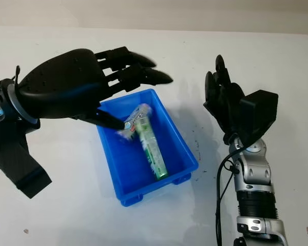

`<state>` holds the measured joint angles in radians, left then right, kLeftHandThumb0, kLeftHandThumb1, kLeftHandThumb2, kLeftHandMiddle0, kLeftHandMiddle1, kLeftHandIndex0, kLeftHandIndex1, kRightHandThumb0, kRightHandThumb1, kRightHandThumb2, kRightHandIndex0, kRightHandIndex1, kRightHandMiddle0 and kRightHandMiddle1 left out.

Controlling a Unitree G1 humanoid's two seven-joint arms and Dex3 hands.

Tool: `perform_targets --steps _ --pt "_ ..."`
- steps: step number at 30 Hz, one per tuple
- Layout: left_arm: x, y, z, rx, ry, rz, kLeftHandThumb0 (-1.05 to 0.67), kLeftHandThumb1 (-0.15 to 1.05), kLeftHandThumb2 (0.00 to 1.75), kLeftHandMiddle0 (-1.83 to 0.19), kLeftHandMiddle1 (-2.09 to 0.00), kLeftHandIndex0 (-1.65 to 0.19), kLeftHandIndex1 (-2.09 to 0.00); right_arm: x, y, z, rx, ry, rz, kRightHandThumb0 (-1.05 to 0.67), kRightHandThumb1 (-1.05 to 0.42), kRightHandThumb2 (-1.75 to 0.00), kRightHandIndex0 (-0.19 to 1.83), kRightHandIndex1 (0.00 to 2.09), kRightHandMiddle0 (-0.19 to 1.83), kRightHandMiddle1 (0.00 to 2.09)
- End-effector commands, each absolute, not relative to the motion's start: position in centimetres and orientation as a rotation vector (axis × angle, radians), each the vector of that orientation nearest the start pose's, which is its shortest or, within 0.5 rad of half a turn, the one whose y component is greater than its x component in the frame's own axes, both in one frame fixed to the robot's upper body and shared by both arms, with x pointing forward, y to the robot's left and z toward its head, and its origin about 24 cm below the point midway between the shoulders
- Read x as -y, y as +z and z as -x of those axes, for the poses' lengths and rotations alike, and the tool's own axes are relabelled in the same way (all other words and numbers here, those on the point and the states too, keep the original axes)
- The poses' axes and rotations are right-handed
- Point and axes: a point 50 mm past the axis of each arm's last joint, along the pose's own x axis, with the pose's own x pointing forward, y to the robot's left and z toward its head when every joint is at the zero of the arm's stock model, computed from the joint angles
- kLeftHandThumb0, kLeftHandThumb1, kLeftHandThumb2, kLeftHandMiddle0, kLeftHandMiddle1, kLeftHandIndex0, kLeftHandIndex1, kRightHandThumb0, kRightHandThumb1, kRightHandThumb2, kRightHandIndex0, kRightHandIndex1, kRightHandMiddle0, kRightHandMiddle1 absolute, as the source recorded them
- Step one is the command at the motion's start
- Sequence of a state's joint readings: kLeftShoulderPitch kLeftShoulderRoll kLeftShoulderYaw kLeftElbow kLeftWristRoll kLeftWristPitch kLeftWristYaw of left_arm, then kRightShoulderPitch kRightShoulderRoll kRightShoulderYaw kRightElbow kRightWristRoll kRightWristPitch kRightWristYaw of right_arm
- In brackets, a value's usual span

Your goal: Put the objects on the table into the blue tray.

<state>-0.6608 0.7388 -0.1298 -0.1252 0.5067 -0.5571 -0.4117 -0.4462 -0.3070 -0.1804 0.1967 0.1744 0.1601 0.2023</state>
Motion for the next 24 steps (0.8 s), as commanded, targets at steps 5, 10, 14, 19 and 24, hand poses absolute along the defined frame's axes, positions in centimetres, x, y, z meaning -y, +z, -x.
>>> perform_targets --steps 5,10,14,19,24 --pt "-14.8 26.3 -27.9 0.917 -0.556 -1.336 0.08 0.91 0.43 0.16 -0.05 0.08 -0.1 21.9 13.2 -33.1 0.138 0.077 0.075 -0.76 -1.05 -0.69 -0.19 0.0 -0.19 0.0" --pt "-17.9 26.1 -30.0 0.759 -0.433 -0.952 -0.39 0.92 0.6 0.17 -0.04 0.17 -0.03 21.8 13.3 -33.1 0.144 0.078 0.067 -0.75 -1.05 -0.69 -0.19 0.0 -0.19 0.0" --pt "-20.9 25.0 -32.0 0.621 -0.236 -0.53 -0.68 1.04 0.52 0.16 -0.05 0.15 -0.04 21.8 13.4 -33.2 0.146 0.077 0.079 -0.76 -1.05 -0.7 -0.19 0.0 -0.19 0.0" --pt "-23.2 21.4 -33.4 0.458 -0.097 -0.166 -0.77 1.05 0.76 0.19 0.0 0.19 0.0 21.7 13.8 -33.2 0.16 0.089 0.087 -0.75 -1.05 -0.71 -0.19 0.0 -0.19 0.0" --pt "-23.8 18.7 -33.7 0.361 -0.044 -0.069 -0.8 1.05 0.79 0.19 0.0 0.19 0.0 21.9 14.2 -33.2 0.168 0.083 0.106 -0.77 -1.05 -0.71 -0.19 0.0 -0.19 0.0"
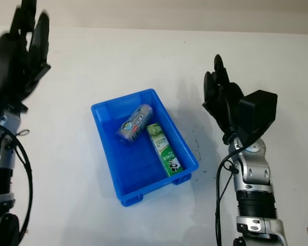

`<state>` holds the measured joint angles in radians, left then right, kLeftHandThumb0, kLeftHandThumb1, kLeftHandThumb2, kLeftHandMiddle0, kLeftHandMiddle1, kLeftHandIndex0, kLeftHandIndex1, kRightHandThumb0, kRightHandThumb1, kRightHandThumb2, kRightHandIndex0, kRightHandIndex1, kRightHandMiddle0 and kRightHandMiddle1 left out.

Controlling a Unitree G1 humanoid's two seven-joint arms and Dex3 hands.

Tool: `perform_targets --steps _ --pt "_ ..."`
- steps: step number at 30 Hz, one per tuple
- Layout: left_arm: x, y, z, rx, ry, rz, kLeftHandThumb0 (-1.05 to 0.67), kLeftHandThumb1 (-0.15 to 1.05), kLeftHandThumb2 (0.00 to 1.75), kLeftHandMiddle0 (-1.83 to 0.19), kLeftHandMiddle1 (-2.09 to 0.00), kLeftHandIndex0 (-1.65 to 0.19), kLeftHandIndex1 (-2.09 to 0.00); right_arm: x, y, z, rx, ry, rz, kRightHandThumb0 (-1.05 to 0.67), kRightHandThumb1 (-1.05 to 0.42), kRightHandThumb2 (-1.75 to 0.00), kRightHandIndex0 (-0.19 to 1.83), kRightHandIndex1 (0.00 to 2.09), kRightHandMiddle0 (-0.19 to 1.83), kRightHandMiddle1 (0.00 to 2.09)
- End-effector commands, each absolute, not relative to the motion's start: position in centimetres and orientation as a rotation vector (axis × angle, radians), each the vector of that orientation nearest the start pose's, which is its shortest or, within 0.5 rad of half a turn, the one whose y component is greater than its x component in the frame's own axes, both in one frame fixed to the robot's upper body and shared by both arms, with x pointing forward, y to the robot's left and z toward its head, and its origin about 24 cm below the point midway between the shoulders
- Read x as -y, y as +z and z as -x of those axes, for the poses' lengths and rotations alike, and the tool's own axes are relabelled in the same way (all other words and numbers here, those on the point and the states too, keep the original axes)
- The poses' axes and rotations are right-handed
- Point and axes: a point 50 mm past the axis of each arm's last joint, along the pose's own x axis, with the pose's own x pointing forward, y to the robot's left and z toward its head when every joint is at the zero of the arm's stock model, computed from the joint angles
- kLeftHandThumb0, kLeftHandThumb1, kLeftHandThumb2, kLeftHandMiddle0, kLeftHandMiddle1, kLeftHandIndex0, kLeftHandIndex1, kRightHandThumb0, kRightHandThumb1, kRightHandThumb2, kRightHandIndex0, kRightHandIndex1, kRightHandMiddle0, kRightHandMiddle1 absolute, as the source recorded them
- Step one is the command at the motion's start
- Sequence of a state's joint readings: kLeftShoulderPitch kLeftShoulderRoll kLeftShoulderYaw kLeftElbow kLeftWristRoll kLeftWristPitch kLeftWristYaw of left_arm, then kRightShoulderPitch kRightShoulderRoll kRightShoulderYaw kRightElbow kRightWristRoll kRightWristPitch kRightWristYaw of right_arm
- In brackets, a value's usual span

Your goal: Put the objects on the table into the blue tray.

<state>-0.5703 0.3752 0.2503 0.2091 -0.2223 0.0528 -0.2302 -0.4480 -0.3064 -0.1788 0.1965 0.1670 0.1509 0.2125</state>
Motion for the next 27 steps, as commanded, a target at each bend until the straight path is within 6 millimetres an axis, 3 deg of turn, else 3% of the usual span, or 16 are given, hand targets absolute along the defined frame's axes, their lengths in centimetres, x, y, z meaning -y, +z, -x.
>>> perform_targets --steps 1,5,14,27 --pt "-24.0 18.3 -33.7 0.349 -0.036 -0.063 -0.79 1.05 0.81 0.19 0.0 0.19 0.0 21.9 14.4 -33.1 0.169 0.081 0.107 -0.76 -1.05 -0.71 -0.19 0.0 -0.19 0.0" --pt "-24.5 16.7 -33.5 0.317 -0.006 -0.041 -0.77 1.05 0.79 0.19 0.0 0.19 0.0 21.8 14.6 -33.2 0.176 0.075 0.098 -0.76 -1.05 -0.73 -0.19 0.0 -0.19 0.0" --pt "-24.2 15.2 -33.1 0.274 -0.009 -0.045 -0.76 1.05 0.79 0.19 0.0 0.19 0.0 21.2 14.4 -33.5 0.185 0.066 0.072 -0.77 -1.05 -0.75 -0.19 0.0 -0.19 0.0" --pt "-23.0 14.8 -32.9 0.27 -0.027 -0.029 -0.78 1.05 0.78 0.19 0.0 0.19 0.0 21.4 14.3 -33.1 0.19 0.07 0.071 -0.77 -1.05 -0.75 -0.19 0.0 -0.19 0.0"
